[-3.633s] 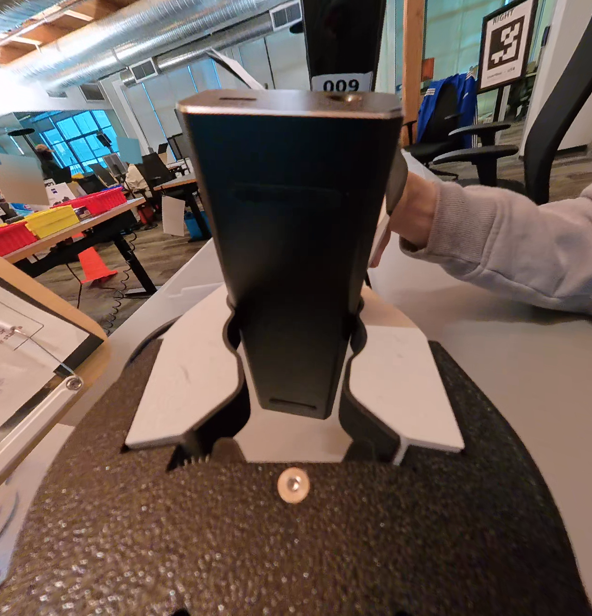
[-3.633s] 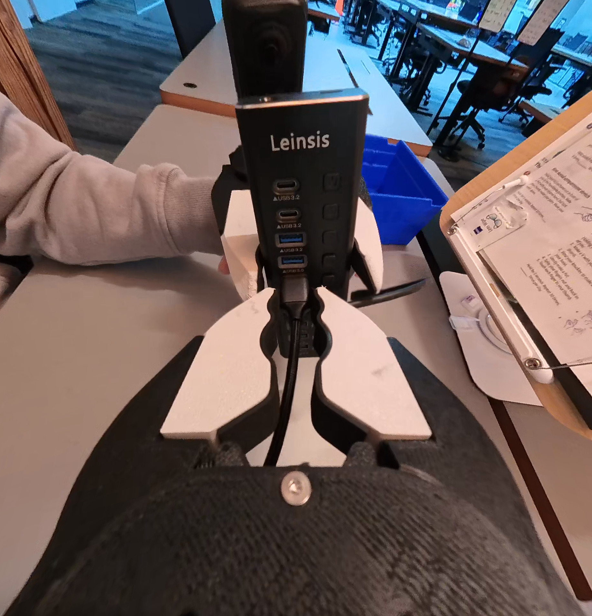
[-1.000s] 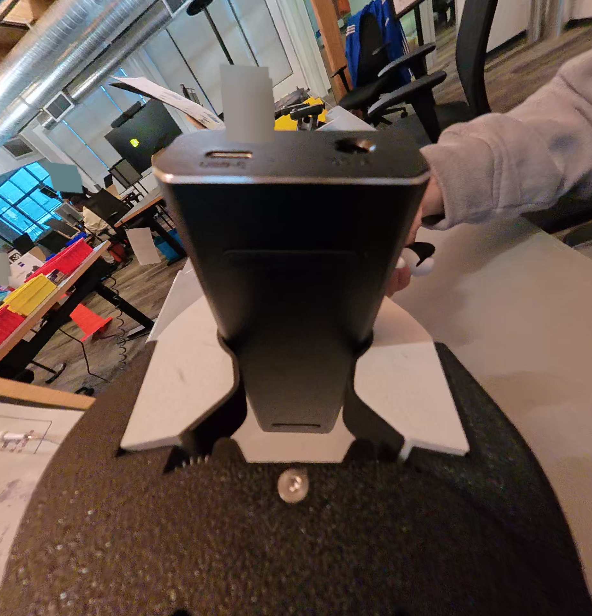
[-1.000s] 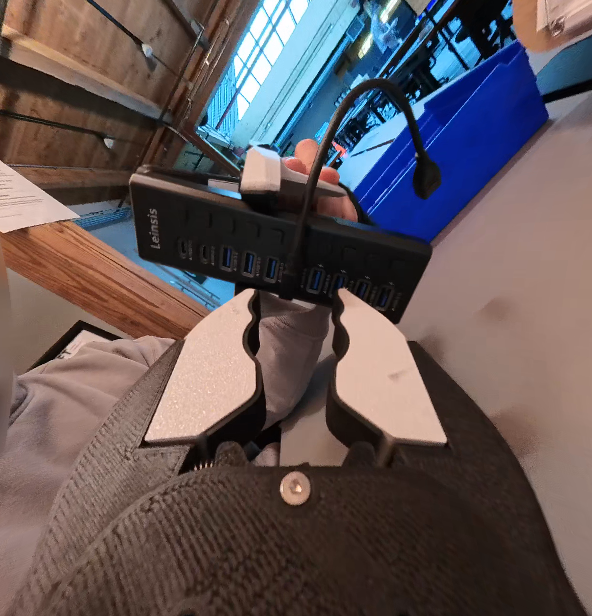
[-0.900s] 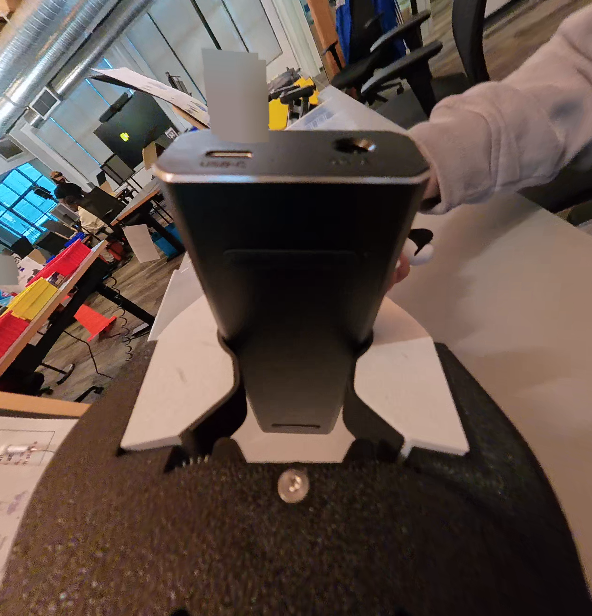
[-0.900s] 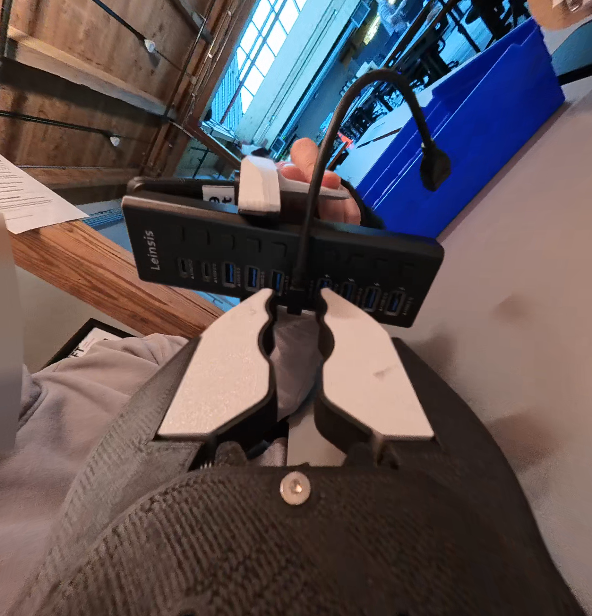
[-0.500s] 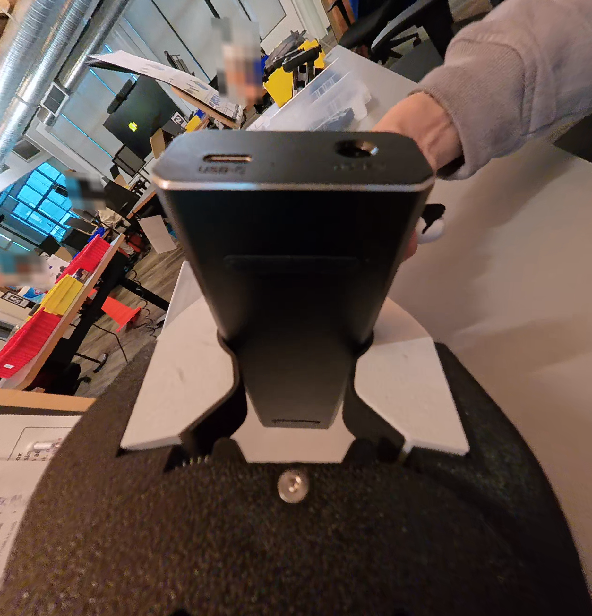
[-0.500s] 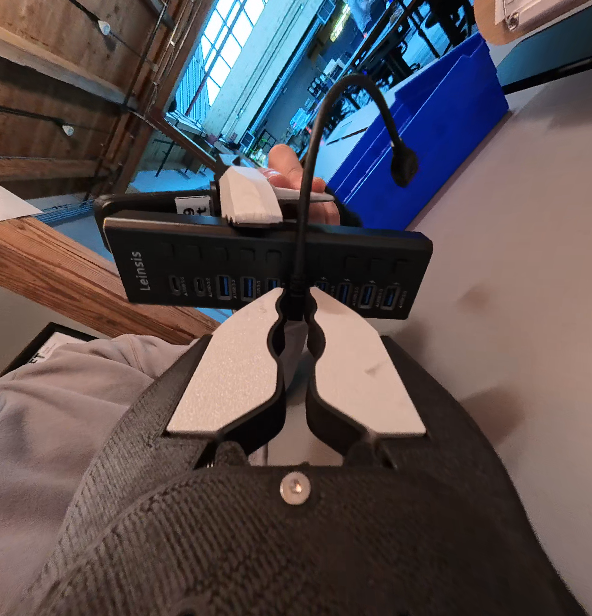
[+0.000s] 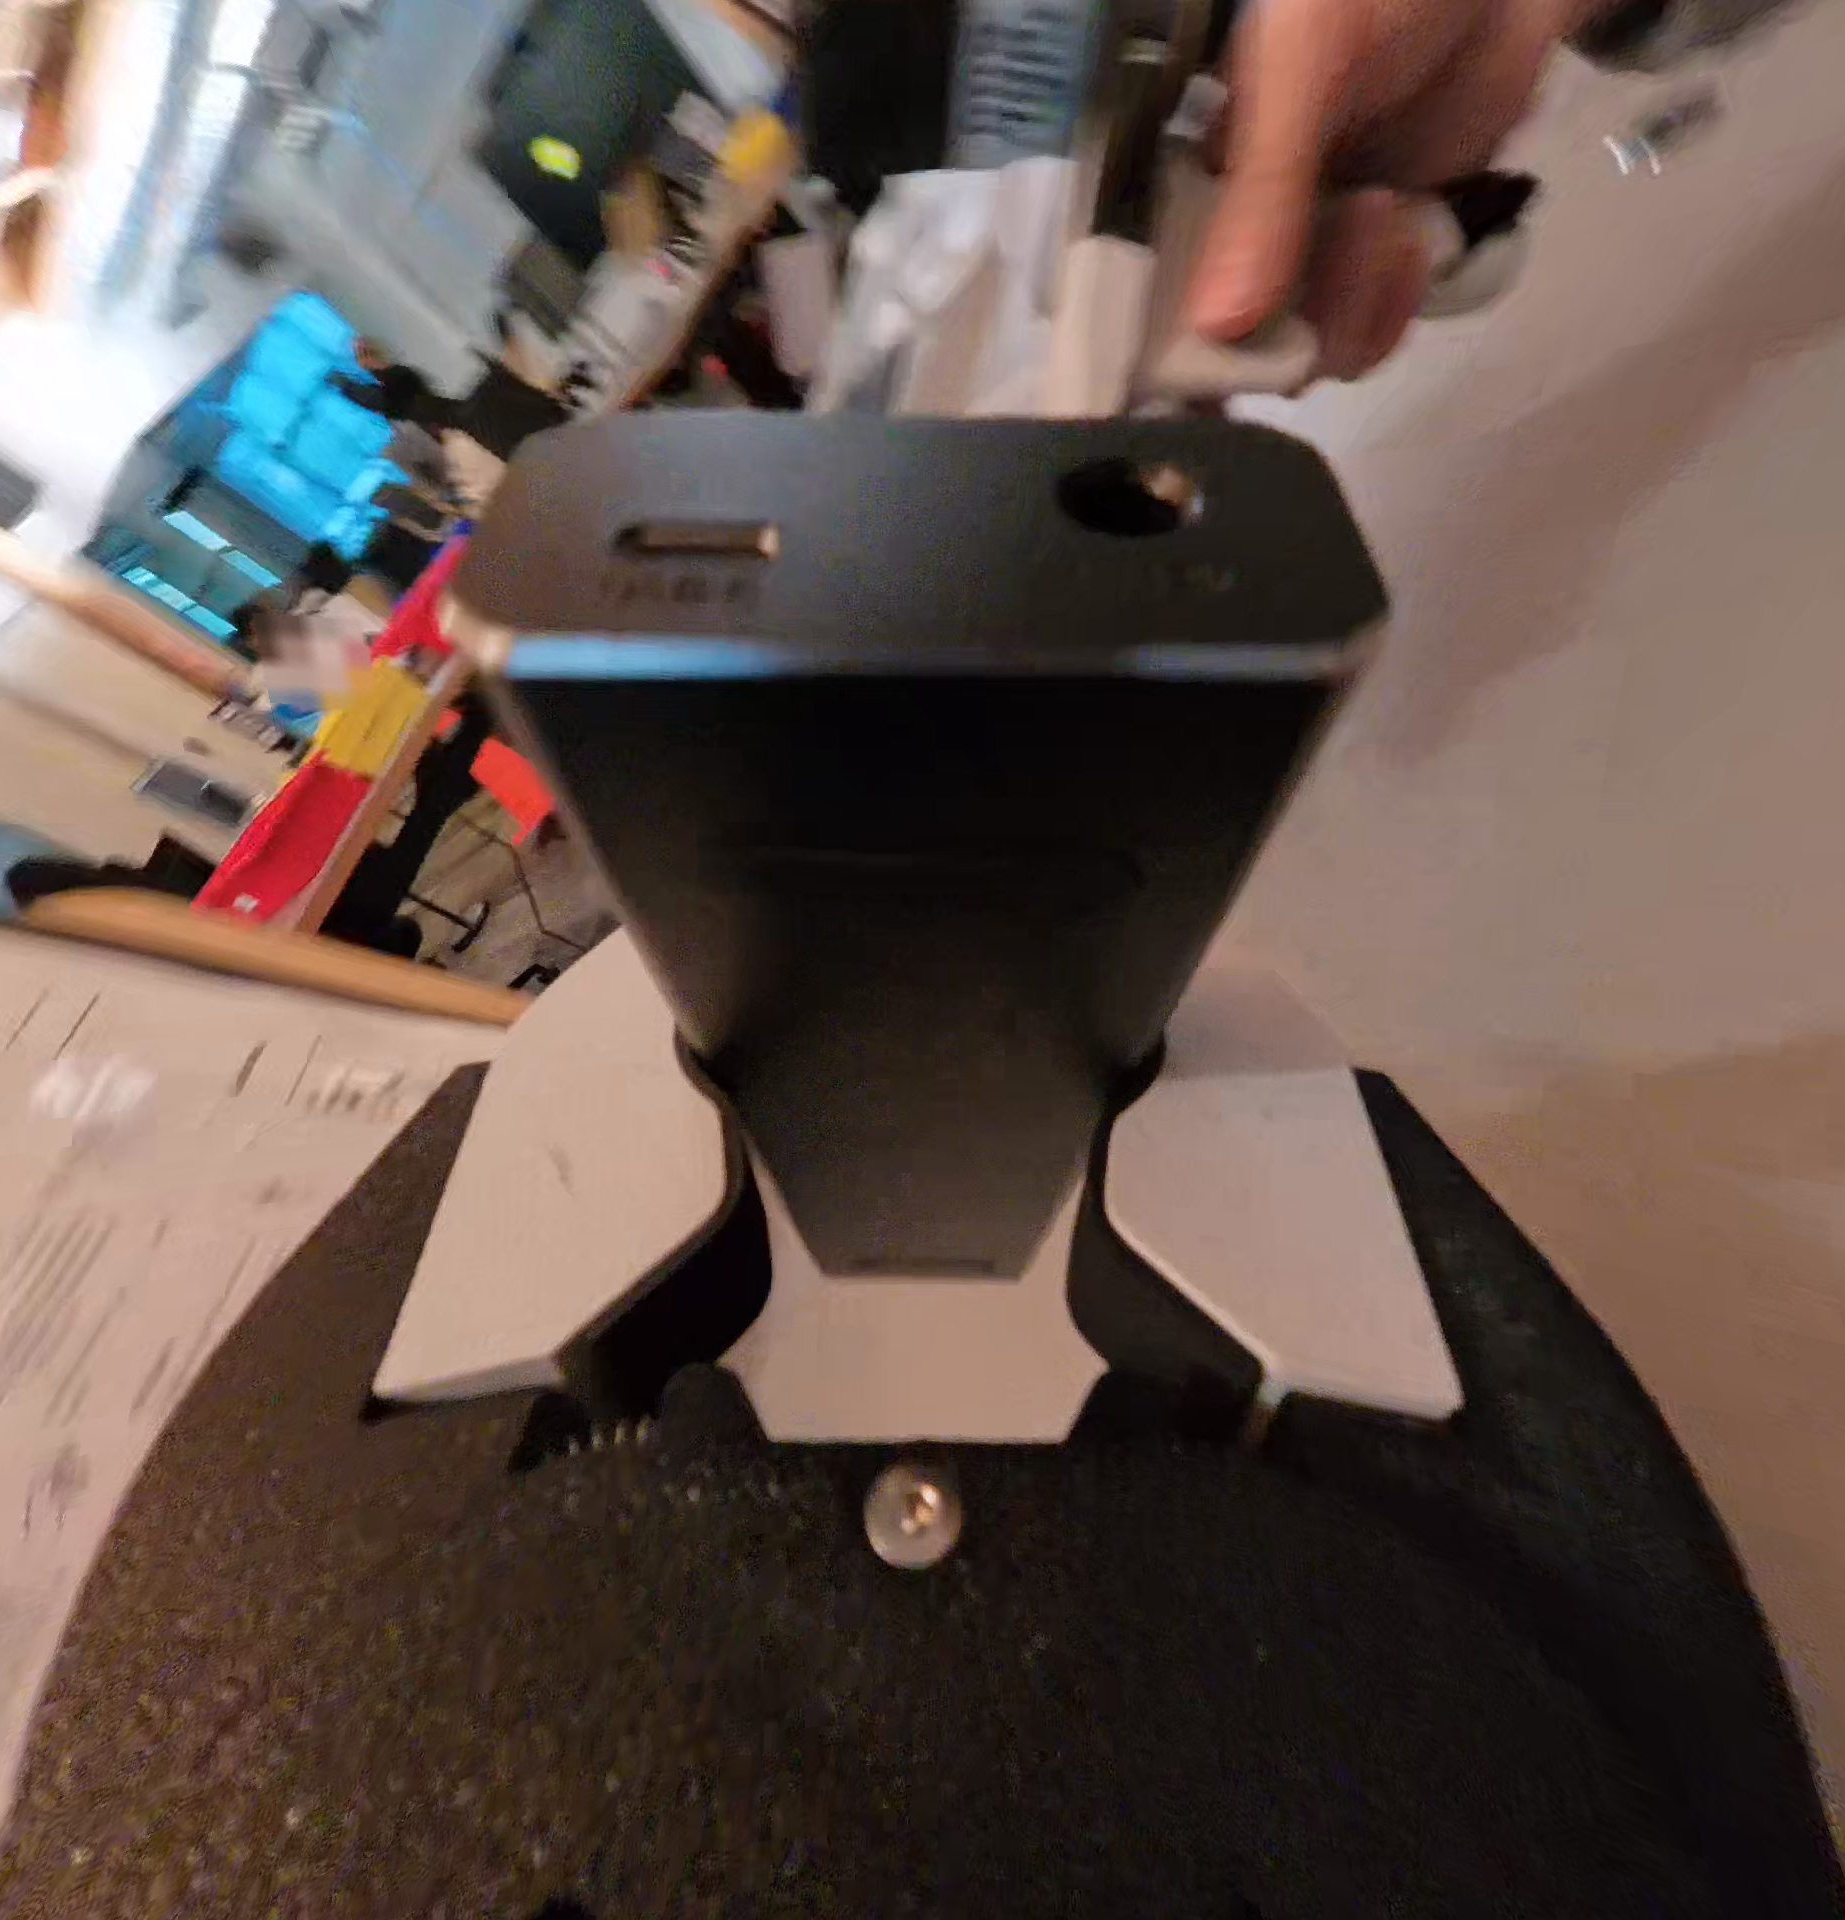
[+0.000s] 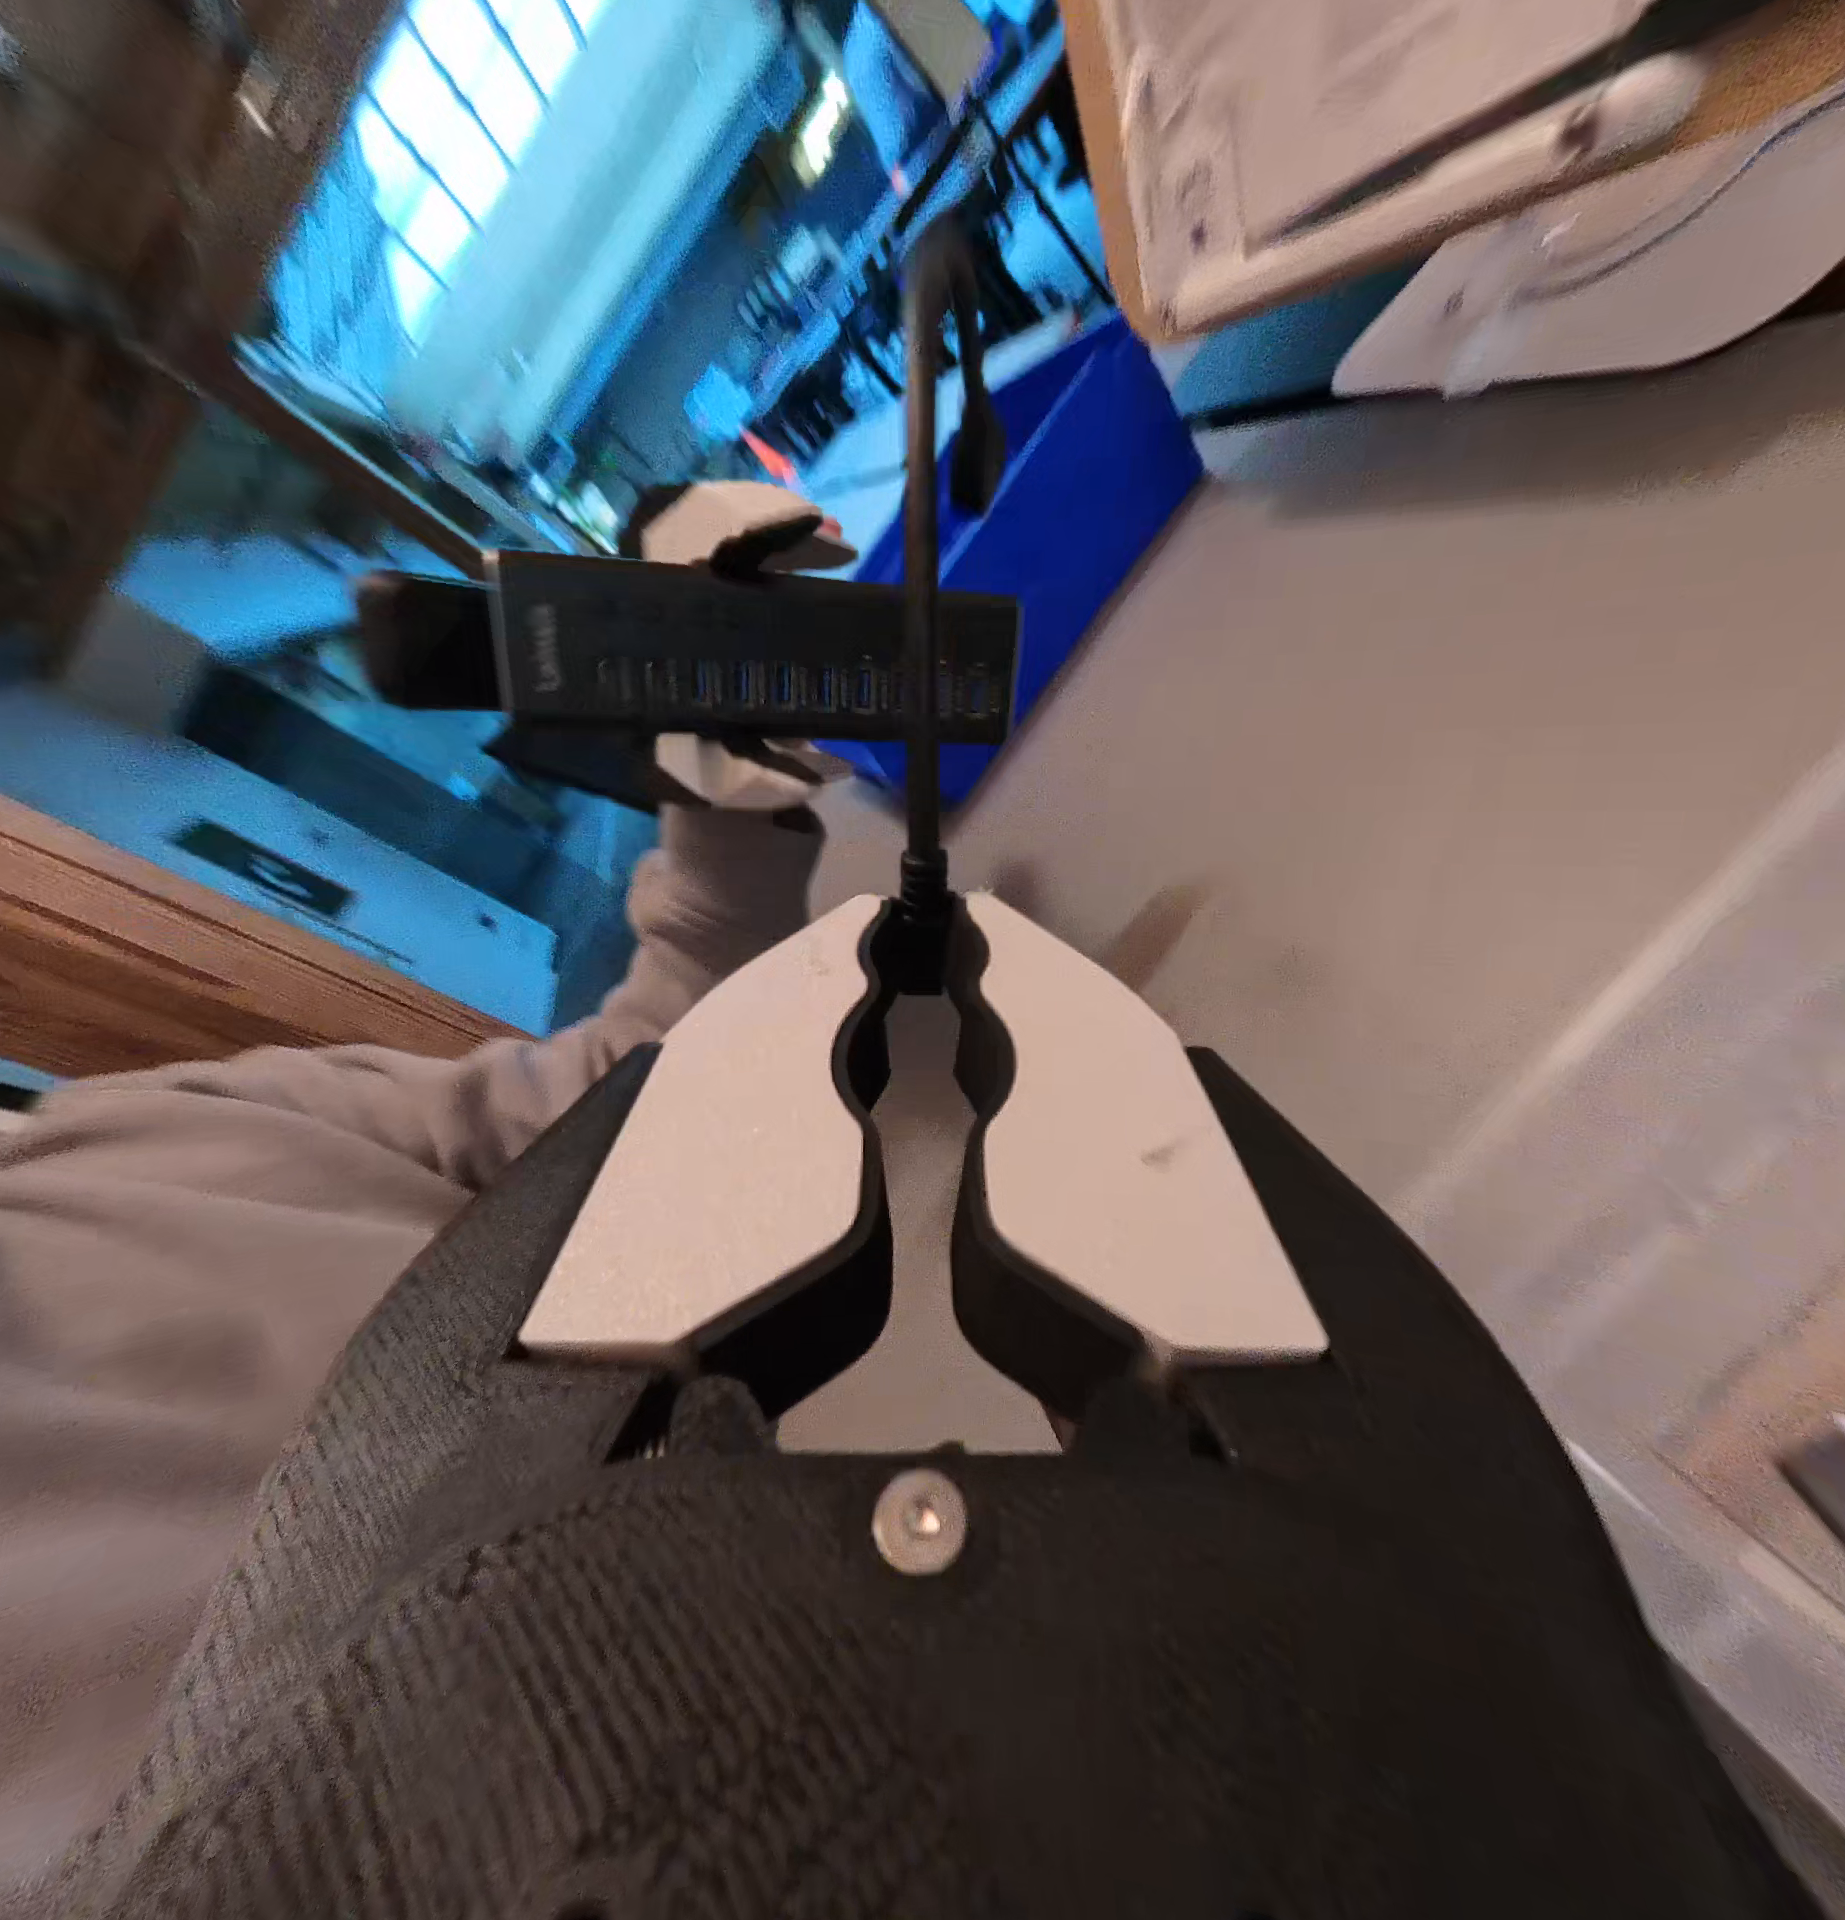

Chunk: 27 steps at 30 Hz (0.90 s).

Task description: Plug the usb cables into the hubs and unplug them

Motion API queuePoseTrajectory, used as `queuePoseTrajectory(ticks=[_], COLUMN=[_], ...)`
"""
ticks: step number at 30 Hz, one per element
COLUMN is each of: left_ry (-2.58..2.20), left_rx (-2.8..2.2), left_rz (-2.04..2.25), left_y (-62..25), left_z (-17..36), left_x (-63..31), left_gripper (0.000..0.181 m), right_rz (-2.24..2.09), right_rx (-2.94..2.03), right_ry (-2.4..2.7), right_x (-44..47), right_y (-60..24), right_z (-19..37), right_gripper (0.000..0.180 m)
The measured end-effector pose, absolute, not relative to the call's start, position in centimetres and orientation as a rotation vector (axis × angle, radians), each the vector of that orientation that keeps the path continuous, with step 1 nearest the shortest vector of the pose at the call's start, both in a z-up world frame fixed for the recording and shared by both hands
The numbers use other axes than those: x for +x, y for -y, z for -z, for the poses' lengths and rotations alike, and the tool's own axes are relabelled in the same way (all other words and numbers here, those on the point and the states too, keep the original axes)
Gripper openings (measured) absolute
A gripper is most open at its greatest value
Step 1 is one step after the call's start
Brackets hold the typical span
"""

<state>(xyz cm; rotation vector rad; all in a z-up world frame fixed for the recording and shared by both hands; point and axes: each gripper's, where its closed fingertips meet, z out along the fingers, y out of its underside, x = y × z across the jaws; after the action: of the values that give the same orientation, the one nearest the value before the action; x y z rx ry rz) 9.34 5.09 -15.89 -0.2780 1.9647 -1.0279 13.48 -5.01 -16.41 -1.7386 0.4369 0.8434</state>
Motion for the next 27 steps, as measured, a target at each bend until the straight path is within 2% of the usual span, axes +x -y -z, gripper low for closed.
queuePoseTrajectory(ticks=[3,7,11,14,20,27], left_ry=[-1.762,-1.733,-1.744,-1.748,-1.760,-1.781], left_rx=[-0.348,-0.328,-0.333,-0.325,-0.302,-0.295], left_rz=[1.317,1.368,1.339,1.345,1.365,1.402], left_y=[-7.4,-7.2,-7.5,-7.2,-6.3,-5.3], left_z=[12.3,11.2,11.4,11.3,11.2,11.3], left_x=[8.2,7.4,7.4,7.3,7.2,7.3], left_gripper=[0.072,0.071,0.071,0.072,0.071,0.071], right_rz=[-0.795,-0.726,-0.661,-0.593,-0.460,-0.606], right_rx=[-1.606,-1.556,-1.656,-1.776,-2.097,-2.307], right_ry=[-0.425,-0.374,-0.316,-0.296,-0.519,-0.650], right_x=[15.5,17.0,18.2,19.1,23.6,24.9], right_y=[7.8,9.9,13.0,15.8,19.9,17.8], right_z=[13.3,9.4,8.9,10.0,16.9,23.2], right_gripper=[0.009,0.009,0.009,0.008,0.008,0.008])
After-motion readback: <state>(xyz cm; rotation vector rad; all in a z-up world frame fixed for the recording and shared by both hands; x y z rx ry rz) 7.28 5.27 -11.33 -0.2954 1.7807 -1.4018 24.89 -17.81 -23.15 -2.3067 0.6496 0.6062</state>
